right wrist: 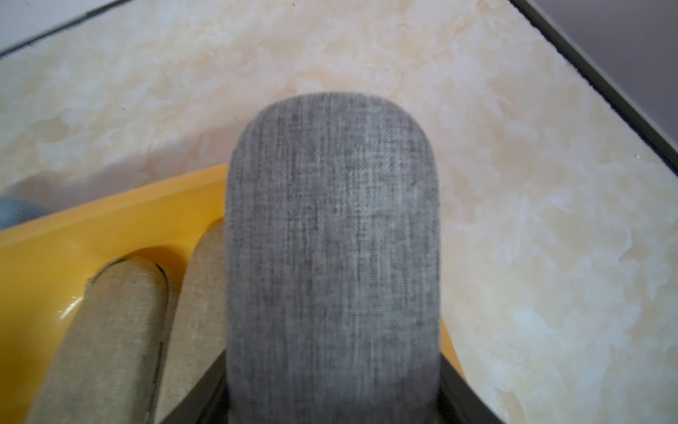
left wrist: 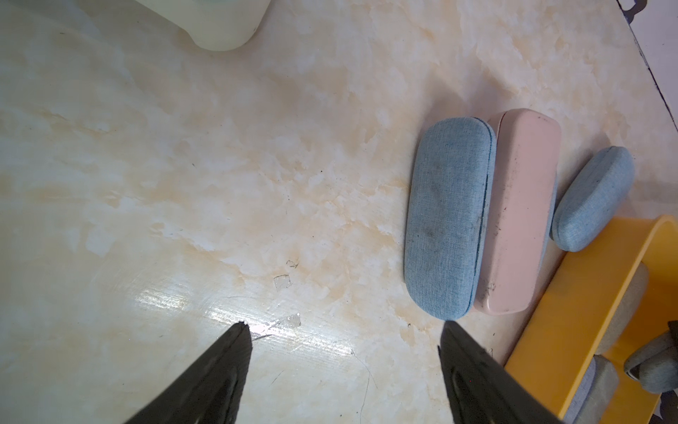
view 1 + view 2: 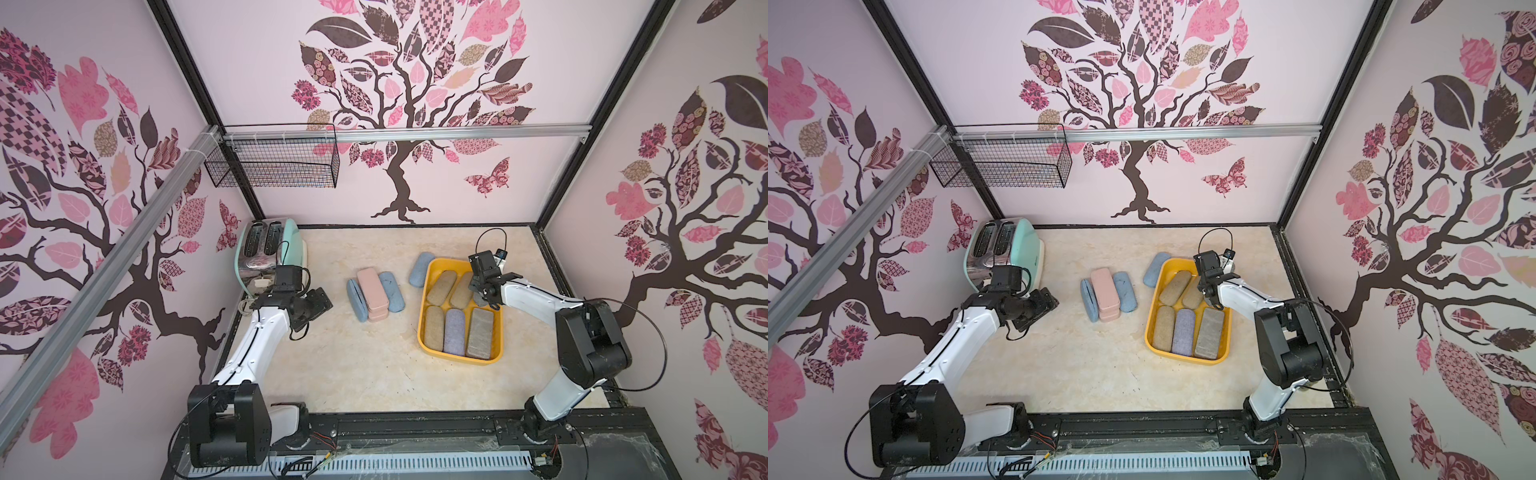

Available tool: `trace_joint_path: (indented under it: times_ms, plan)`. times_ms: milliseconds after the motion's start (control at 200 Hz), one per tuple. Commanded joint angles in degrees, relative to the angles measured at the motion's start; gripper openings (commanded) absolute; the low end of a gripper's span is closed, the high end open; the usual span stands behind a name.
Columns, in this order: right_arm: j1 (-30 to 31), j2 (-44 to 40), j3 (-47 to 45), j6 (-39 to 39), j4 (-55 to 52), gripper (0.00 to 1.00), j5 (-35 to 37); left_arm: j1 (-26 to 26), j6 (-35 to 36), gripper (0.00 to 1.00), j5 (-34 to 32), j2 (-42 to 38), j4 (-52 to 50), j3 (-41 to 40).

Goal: Put the glasses cases into the storage boxes
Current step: Place the glasses case in the storage box.

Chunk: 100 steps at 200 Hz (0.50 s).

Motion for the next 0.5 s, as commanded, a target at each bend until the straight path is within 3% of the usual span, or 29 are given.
trace_joint_path:
  times_ms: [0, 205, 495]
  plan:
    - [1.2, 1.5, 0.2, -1.5, 1.7, 0.59, 2.3, -0.3, 0.3, 0.83, 0.5, -0.7, 0.8, 0.0]
    - [2.1, 1.0, -1.2, -1.0, -0.1, 0.59, 1.4, -0.2, 0.3, 0.83, 0.8, -0.4, 0.7, 0.1]
    - [2.0, 1.0, 1.1, -7.3, 6.5, 0.60, 6.9, -0.3, 0.3, 0.83, 0.9, -0.8, 0.9, -0.1]
